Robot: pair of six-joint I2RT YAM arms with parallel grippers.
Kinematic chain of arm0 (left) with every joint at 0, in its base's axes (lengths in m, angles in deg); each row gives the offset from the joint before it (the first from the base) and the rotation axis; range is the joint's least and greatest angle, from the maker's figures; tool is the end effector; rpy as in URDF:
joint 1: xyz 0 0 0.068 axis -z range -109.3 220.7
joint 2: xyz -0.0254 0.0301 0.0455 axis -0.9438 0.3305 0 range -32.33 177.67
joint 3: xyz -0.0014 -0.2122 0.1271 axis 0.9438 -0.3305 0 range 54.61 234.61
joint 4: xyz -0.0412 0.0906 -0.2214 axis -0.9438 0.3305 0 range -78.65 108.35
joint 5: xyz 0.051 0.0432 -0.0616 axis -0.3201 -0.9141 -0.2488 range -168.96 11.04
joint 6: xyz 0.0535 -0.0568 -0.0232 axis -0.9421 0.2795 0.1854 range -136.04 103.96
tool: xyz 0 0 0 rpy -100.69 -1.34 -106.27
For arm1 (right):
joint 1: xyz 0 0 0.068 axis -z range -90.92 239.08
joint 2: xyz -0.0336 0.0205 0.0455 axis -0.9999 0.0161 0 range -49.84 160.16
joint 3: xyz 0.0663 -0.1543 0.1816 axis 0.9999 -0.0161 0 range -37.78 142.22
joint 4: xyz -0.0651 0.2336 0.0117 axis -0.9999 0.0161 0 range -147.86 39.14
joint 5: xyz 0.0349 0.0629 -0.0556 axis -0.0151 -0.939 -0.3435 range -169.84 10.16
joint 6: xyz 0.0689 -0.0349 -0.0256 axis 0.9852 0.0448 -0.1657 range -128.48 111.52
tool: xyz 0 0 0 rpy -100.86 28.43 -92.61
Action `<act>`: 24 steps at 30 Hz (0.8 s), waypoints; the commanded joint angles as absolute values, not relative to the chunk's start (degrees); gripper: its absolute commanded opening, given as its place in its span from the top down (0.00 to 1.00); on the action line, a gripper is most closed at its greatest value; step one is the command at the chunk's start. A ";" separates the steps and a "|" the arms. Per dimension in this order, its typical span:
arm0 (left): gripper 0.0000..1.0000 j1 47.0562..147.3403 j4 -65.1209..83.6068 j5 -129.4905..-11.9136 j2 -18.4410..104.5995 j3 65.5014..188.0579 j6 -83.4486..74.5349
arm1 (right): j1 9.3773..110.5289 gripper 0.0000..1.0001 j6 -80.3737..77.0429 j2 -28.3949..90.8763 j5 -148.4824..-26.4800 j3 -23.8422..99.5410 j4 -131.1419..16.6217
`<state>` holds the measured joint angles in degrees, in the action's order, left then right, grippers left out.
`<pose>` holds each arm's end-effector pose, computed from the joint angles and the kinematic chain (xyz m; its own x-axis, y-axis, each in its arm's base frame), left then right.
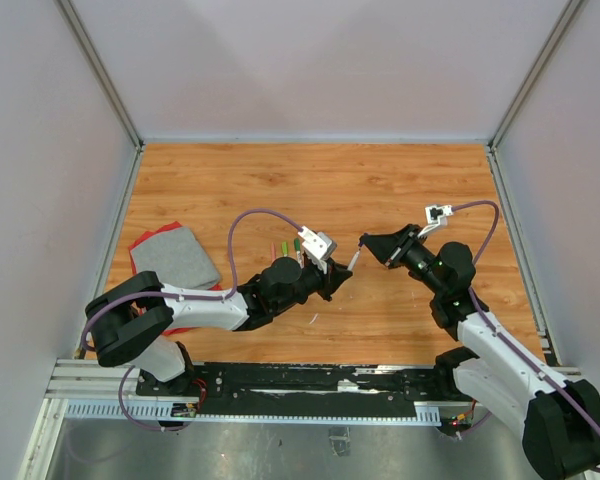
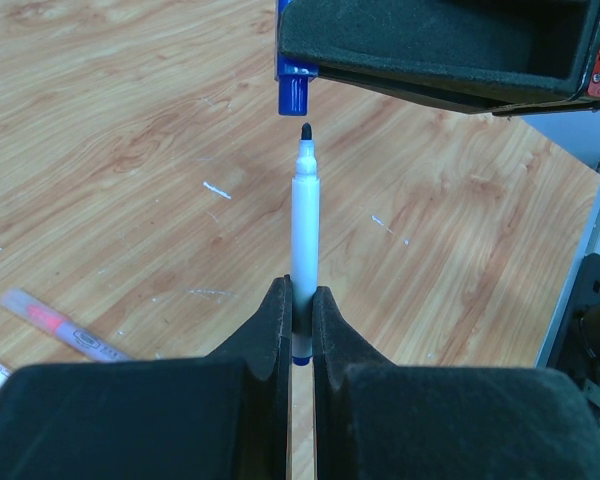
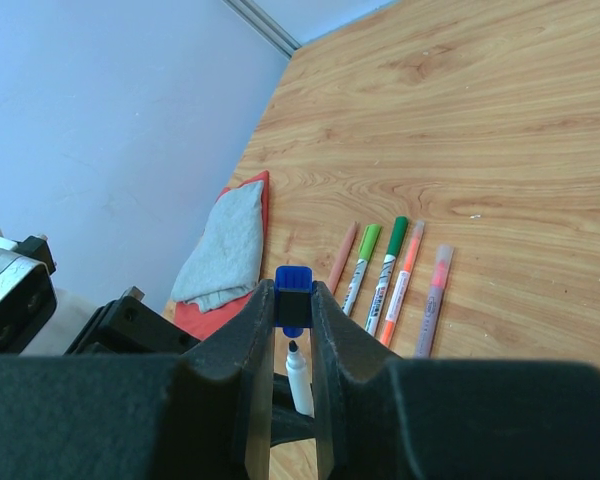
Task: Insert the pens into the pen caps
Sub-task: Insert the pen cap onto the pen.
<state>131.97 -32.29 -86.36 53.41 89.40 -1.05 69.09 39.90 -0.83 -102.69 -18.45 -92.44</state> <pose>0.1684 -0.2880 0.1951 -0.2680 -0.0443 -0.9624 0.7649 0.5975 -0.2405 0.2047 0.1037 0.2455 -0.4538 0.5680 -0.6866 -0.5109 0.4654 0.7227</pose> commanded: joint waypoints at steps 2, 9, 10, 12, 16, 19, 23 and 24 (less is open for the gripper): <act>1.00 132.31 -34.80 -86.96 53.67 89.46 -2.28 | 68.51 0.99 39.30 -2.51 -102.58 -17.48 -92.02; 0.99 132.30 -34.71 -86.88 53.76 89.51 -2.24 | 68.51 0.99 38.51 -4.30 -102.43 -17.41 -90.18; 0.99 132.31 -34.71 -86.87 53.72 89.55 -2.19 | 68.51 1.00 38.39 -4.39 -102.47 -17.35 -89.83; 0.99 132.30 -34.71 -86.85 53.71 89.55 -2.23 | 68.51 1.00 38.28 -4.27 -102.68 -17.17 -89.43; 0.99 132.30 -34.63 -86.81 53.78 89.55 -2.22 | 68.51 0.99 38.28 -3.43 -103.40 -16.89 -89.32; 0.99 132.29 -34.63 -86.79 53.80 89.56 -2.24 | 68.51 0.99 38.43 -2.38 -104.18 -16.74 -89.61; 0.99 132.30 -34.62 -86.86 53.86 89.51 -2.24 | 68.51 1.00 38.56 -1.56 -105.17 -16.63 -90.20; 0.99 132.29 -34.64 -86.87 53.85 89.53 -2.31 | 68.51 1.00 38.62 -1.44 -105.45 -16.61 -90.20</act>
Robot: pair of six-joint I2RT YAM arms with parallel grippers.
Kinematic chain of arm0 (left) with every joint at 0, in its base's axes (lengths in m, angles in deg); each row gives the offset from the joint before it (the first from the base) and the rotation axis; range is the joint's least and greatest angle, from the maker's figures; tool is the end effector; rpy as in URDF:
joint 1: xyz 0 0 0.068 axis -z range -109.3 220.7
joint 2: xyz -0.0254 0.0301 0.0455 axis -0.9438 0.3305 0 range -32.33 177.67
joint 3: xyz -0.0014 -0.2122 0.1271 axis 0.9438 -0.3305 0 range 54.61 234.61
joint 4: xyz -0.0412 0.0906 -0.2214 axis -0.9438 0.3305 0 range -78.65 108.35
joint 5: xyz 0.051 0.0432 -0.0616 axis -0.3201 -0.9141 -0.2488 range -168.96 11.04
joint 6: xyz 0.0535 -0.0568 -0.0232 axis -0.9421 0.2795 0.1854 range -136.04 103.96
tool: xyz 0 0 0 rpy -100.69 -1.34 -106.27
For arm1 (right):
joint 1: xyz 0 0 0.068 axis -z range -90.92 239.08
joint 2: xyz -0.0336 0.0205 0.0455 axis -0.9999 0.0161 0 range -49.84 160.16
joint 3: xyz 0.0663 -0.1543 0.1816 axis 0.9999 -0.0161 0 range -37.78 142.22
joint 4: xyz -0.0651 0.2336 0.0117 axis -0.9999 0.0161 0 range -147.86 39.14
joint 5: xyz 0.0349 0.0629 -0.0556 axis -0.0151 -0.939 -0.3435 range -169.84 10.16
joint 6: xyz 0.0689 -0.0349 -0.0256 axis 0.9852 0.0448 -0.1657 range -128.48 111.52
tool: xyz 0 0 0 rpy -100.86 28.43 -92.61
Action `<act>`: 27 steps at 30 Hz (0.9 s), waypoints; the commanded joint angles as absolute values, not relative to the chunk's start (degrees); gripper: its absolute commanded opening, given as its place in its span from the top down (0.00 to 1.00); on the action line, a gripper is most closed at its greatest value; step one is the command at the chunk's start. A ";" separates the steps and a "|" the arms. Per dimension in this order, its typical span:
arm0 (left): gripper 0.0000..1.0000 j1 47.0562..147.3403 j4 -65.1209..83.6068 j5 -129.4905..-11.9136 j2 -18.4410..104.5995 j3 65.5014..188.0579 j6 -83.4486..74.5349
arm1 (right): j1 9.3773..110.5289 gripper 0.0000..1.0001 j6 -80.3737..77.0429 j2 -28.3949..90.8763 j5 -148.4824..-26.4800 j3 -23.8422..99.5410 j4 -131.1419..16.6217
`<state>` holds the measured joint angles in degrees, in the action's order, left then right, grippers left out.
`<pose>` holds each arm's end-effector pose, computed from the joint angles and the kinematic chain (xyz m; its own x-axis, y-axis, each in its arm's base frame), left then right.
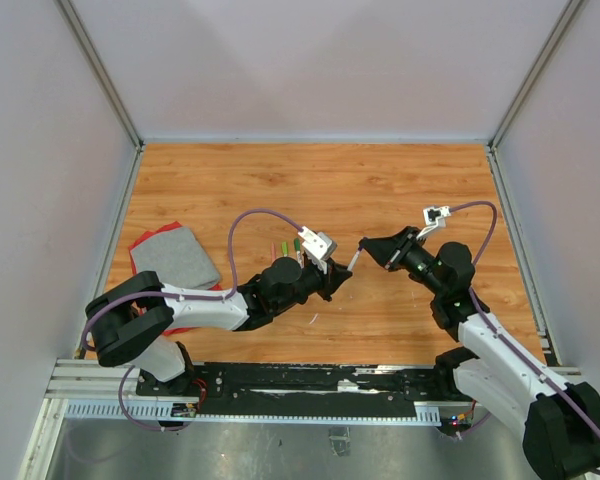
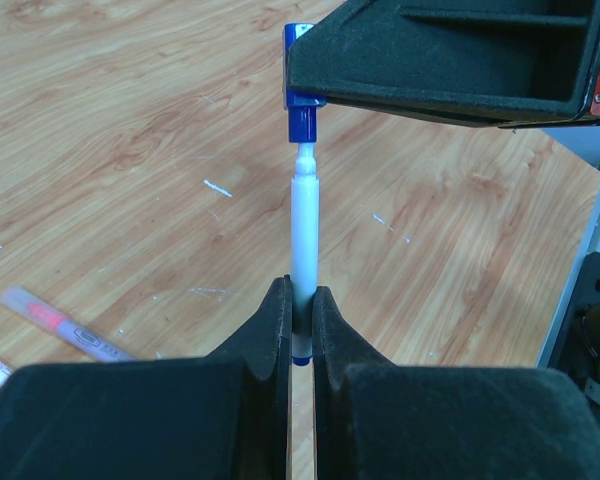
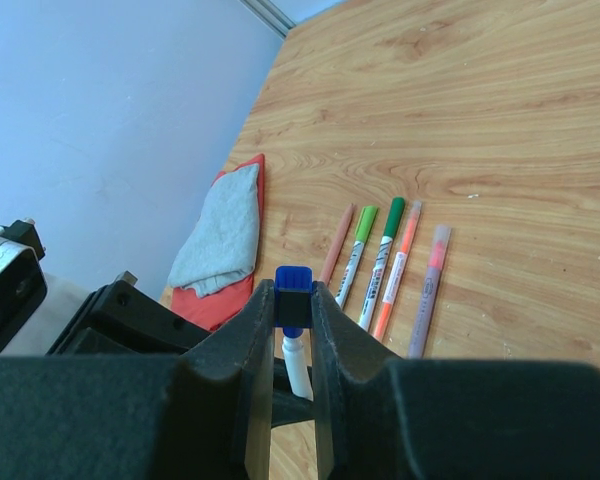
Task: Insert the pens into the pen caps
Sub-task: Insert the pen cap onto the pen.
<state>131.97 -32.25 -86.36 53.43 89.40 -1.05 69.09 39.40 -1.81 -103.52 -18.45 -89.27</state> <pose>0.1684 -0.2880 0.1949 -0.2685 -0.0434 -0.9623 0.7648 0.5978 -0.2404 0.2024 0.1039 0.2413 -0.4819 0.5476 -0.6841 -0.4960 0.4732 0.7281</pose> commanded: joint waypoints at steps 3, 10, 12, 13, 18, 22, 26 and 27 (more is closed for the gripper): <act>0.99 132.24 -34.62 -86.83 53.96 89.66 -2.30 | 68.51 0.99 38.46 -1.35 -106.06 -16.52 -89.98; 0.99 132.30 -34.46 -86.96 54.00 89.73 -2.24 | 68.40 0.99 38.16 -1.58 -107.46 -16.86 -89.36; 1.00 132.30 -34.44 -87.00 54.07 89.69 -2.21 | 68.23 0.99 37.46 -1.75 -107.49 -16.87 -88.43; 0.99 132.30 -34.44 -87.04 54.05 89.76 -2.18 | 67.94 0.99 36.89 -1.88 -107.26 -16.87 -87.74; 1.00 132.27 -34.36 -87.20 54.09 89.77 -2.06 | 64.88 0.99 33.80 -2.37 -104.24 -17.24 -84.36; 1.00 132.27 -34.36 -87.45 53.92 89.70 -1.99 | 62.58 1.00 33.52 -2.45 -102.11 -18.65 -84.25; 0.99 132.27 -34.61 -87.57 53.76 89.47 -1.81 | 60.06 0.99 33.64 -2.72 -99.49 -20.51 -84.48; 0.99 132.30 -34.73 -87.61 53.69 89.43 -1.73 | 59.37 1.00 33.69 -2.73 -98.70 -21.00 -84.56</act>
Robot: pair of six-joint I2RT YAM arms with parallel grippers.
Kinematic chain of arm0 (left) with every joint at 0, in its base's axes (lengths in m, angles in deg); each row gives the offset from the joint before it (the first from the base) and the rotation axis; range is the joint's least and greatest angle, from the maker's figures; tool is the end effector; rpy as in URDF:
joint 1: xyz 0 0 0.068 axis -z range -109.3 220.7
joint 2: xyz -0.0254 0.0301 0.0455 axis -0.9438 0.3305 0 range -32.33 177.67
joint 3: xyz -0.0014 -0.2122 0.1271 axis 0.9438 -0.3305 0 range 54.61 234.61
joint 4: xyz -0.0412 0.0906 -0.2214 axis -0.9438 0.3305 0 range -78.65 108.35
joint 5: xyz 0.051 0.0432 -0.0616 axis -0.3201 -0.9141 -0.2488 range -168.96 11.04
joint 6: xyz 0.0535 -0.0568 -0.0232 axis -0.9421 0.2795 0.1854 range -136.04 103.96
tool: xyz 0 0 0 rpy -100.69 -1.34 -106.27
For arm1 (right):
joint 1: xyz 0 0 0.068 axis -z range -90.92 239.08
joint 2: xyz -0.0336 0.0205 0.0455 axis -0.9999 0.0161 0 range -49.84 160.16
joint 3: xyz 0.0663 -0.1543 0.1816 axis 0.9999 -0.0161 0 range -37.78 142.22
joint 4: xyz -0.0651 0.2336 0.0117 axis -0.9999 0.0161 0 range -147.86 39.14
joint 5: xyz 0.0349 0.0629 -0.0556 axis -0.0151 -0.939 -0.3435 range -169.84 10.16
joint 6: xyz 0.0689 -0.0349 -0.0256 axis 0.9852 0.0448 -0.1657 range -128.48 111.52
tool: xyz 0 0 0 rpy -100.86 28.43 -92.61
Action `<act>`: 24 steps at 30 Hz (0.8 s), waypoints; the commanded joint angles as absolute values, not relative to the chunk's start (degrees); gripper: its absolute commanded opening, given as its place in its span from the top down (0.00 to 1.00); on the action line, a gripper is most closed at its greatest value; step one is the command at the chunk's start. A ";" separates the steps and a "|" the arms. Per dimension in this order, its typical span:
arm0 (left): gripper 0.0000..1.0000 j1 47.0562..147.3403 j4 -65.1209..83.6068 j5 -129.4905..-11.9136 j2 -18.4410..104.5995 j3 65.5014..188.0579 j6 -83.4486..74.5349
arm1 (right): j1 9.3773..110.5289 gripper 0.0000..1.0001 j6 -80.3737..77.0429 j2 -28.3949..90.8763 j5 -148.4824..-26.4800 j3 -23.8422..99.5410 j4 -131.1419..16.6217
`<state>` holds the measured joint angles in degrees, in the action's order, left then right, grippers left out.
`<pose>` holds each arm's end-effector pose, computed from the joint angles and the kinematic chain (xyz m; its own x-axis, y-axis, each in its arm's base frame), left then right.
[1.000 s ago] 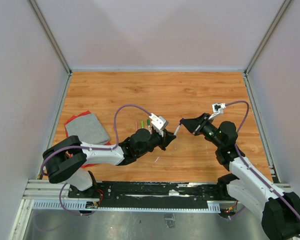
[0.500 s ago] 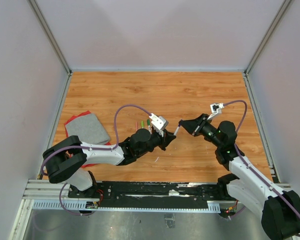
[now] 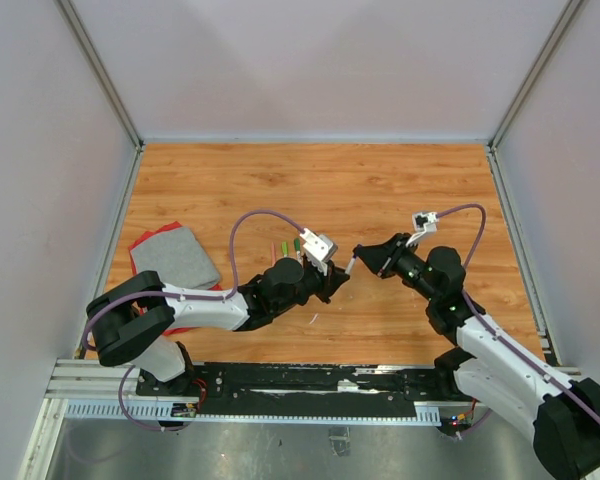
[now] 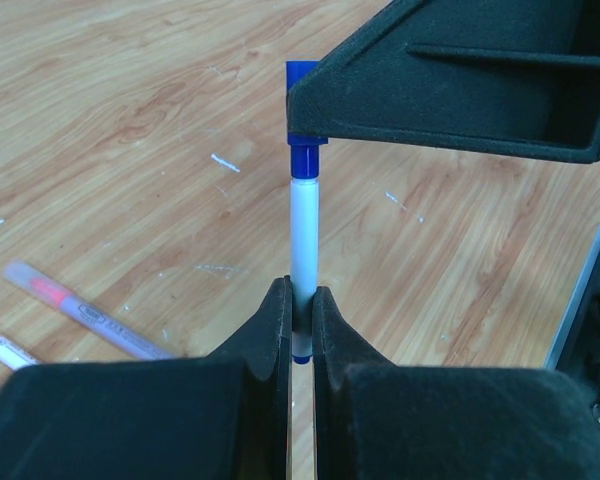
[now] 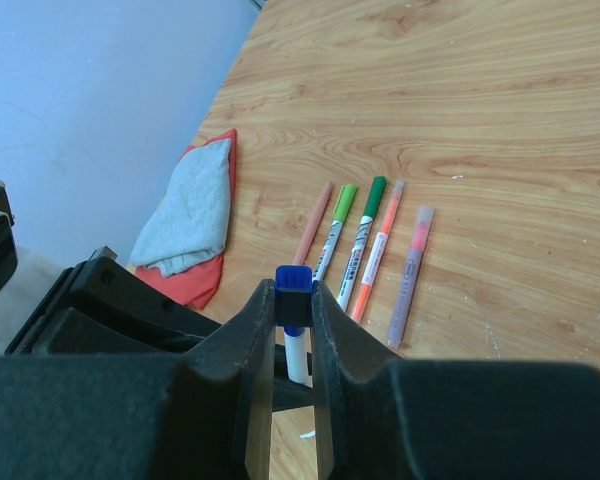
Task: Insert the pens into the pen caps
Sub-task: Insert the pen cap onto the pen.
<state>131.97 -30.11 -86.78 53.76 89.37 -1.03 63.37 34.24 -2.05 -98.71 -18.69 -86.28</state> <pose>0.1686 -0.2873 0.1876 -0.2878 -0.0084 -0.9577 0.7556 0.6124 -0.2325 0.1948 0.1192 0.2334 -0.4792 0.4818 -0.7337 -0.5129 0.5246 0.6795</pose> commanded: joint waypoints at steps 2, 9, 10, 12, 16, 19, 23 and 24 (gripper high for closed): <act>1.00 132.30 -34.92 -88.10 53.52 89.20 -1.42 | 57.70 1.00 33.39 -2.57 -97.39 -21.85 -84.36; 0.99 132.30 -36.27 -88.30 52.30 88.00 -1.22 | 52.15 0.99 30.70 -1.23 -96.60 -22.51 -80.94; 0.99 132.31 -36.43 -88.36 52.04 87.81 -1.19 | 51.75 1.00 30.30 -1.08 -97.00 -22.42 -79.98; 0.99 132.31 -36.99 -88.29 51.50 87.32 -1.18 | 50.64 1.00 30.02 -1.14 -97.17 -22.66 -78.30; 0.99 132.30 -37.88 -88.48 50.84 86.57 -1.07 | 47.94 0.99 30.47 -1.18 -96.52 -24.20 -77.53; 0.99 132.29 -38.50 -88.18 50.67 86.23 -0.93 | 44.99 0.99 30.74 -1.17 -93.74 -25.70 -77.26; 0.99 132.26 -39.33 -87.51 50.42 85.87 -0.83 | 40.49 1.00 29.81 -0.44 -88.89 -27.22 -77.38; 1.00 132.29 -39.41 -87.38 50.41 85.75 -0.89 | 39.73 1.00 29.69 -0.18 -88.47 -27.50 -78.08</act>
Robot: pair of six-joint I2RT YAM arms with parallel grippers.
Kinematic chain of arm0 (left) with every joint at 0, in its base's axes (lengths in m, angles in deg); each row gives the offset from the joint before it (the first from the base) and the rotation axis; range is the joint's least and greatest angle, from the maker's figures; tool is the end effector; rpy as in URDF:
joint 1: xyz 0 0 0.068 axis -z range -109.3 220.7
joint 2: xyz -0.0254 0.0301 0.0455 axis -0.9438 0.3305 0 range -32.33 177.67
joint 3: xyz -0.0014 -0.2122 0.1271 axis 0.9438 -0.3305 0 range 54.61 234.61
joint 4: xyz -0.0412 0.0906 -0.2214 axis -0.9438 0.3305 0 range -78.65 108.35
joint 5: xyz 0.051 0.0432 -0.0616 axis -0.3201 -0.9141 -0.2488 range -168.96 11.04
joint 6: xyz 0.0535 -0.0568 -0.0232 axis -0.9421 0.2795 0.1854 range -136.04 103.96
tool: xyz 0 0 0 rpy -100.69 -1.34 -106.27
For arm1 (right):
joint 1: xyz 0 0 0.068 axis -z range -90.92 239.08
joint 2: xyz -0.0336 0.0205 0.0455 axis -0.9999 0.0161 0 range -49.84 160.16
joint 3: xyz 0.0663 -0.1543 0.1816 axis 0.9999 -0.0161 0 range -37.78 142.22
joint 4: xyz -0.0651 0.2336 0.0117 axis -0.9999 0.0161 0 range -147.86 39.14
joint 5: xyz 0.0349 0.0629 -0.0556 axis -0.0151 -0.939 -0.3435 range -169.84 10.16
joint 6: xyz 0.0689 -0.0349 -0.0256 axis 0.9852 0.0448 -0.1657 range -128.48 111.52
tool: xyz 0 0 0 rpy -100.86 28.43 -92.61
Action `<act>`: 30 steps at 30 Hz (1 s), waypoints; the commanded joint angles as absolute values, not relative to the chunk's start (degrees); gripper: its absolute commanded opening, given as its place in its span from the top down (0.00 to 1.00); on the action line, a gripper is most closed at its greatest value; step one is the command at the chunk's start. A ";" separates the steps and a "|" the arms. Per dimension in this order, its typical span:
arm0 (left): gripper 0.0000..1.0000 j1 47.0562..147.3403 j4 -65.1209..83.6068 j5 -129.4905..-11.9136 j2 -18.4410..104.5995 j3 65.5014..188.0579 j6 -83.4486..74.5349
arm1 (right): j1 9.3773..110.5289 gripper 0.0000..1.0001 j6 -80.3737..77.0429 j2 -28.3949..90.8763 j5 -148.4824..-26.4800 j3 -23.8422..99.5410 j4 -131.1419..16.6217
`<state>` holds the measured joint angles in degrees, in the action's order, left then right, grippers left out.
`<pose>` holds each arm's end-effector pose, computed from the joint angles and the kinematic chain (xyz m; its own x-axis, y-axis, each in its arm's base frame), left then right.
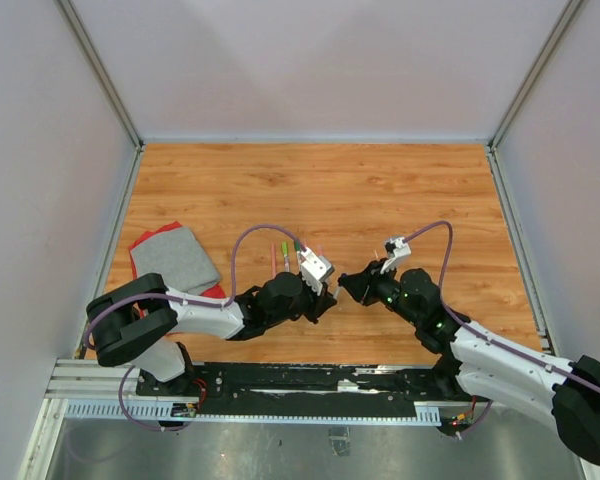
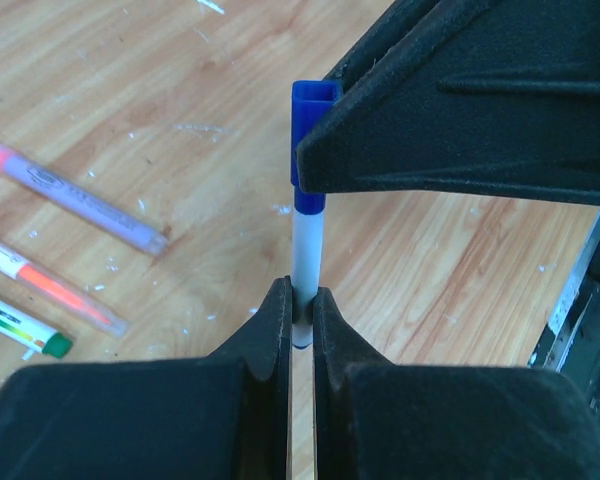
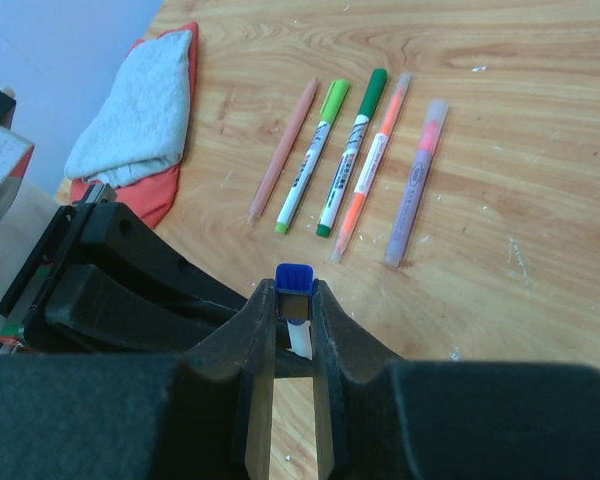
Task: Insert the pens into the pen caps
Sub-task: Insert the pen cap onto the pen.
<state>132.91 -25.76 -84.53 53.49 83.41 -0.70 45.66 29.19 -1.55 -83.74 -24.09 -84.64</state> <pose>0.1512 -0.2720 0.1452 -0.3747 0.1466 -0.9155 0.7661 0.6050 -0.2167 0.1595 0.1577 0.1929 -0.5270 0.3407 -0.7786 -0.5213 0.5940 0.6128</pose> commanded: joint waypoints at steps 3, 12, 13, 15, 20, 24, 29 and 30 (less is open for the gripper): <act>1.00 132.31 -39.70 -87.01 50.48 85.67 -0.92 | 39.14 1.00 29.18 -0.19 -88.79 -28.02 -80.01; 1.00 132.31 -39.64 -86.70 50.80 85.81 -1.42 | 39.20 0.99 26.60 -3.76 -85.62 -23.74 -76.56; 1.00 132.27 -39.59 -86.70 50.84 85.86 -1.44 | 39.24 0.99 26.47 -4.12 -85.15 -23.31 -76.43; 0.99 132.27 -39.42 -86.70 50.92 86.03 -1.53 | 39.20 0.99 26.37 -5.03 -84.10 -22.49 -75.93; 1.00 132.31 -39.16 -86.82 50.92 86.08 -1.70 | 39.24 0.99 25.73 -7.47 -81.09 -20.35 -74.25; 0.99 132.29 -39.06 -86.79 50.99 86.17 -1.72 | 39.25 0.98 24.12 -9.01 -79.04 -18.04 -72.40; 1.00 132.31 -38.88 -86.74 51.12 86.29 -1.71 | 39.25 0.91 22.29 -10.48 -76.65 -15.54 -70.40; 1.00 132.31 -38.92 -86.78 51.14 86.34 -1.71 | 39.30 0.88 22.09 -10.72 -76.04 -15.25 -70.15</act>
